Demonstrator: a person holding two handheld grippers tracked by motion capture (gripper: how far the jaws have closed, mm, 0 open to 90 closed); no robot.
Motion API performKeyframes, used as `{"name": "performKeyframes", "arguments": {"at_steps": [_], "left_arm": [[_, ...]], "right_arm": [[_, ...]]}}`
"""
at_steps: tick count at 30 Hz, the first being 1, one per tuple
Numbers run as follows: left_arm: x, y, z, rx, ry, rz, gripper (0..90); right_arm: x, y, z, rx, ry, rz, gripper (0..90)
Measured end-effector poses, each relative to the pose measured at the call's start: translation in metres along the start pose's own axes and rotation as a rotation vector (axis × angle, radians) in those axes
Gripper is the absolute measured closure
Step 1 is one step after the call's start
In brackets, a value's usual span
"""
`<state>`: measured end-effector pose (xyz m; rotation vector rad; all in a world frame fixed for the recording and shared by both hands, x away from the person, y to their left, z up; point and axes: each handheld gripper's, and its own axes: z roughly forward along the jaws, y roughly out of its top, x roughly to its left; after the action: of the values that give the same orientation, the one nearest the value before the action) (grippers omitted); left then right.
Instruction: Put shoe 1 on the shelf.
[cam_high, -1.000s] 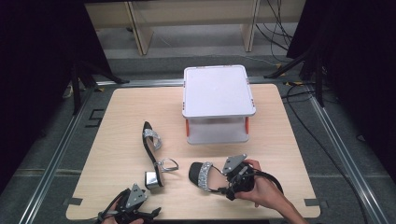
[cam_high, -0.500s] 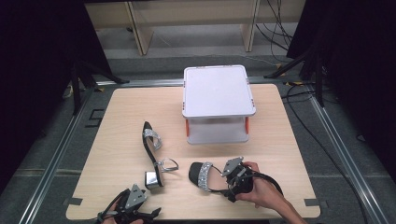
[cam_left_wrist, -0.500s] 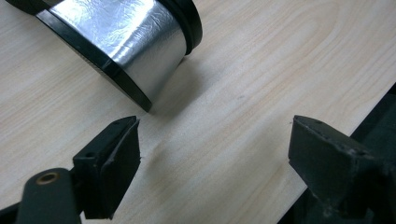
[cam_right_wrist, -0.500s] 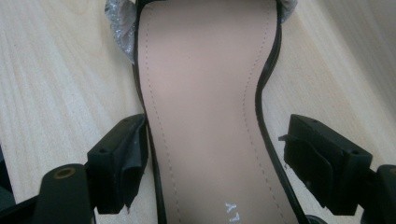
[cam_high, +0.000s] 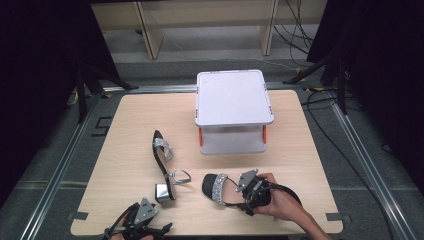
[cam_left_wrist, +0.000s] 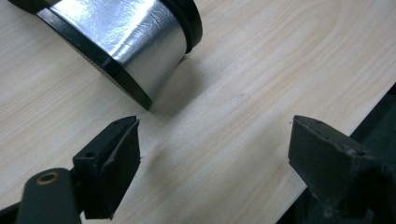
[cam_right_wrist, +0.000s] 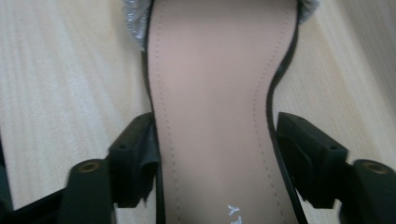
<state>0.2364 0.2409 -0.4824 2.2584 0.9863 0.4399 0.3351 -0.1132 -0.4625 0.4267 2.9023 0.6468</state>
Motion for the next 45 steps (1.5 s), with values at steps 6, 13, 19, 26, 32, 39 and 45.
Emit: {"name": "performKeyframes", "arguments": {"at_steps": [6,13,19,26,32,39,45], "left_arm": [[0.0,0.0,-0.002,0.007,0.001,0.002,16.5],[-0.001,0.0,-0.001,0.004,0.006,0.011,16.5],[0.0,0.0,-0.001,0.004,0.002,0.01,16.5],[0.0,0.0,-0.002,0.004,-0.004,0.006,16.5],[0.001,0.0,-0.001,0.019,0.001,0.003,16.5],[0.001,-0.001,-0.001,0.001,0.001,-0.003,16.6],[0.001,0.0,-0.002,0.001,0.008,0.001,16.6]], "right_arm": [[0.001,0.003,0.0,0.016,0.01,0.002,39.0],[0.002,0.005,0.0,0.013,0.014,0.062,39.0],[0.001,0.003,0.0,0.024,0.016,0.057,40.7],[0.004,0.005,0.0,0.027,0.017,0.074,42.5],[0.002,0.017,-0.009,-0.011,0.014,0.098,42.6],[-0.006,0.05,-0.029,-0.076,0.01,0.104,42.6],[-0.016,0.088,-0.052,-0.128,0.013,0.109,42.6]]}}
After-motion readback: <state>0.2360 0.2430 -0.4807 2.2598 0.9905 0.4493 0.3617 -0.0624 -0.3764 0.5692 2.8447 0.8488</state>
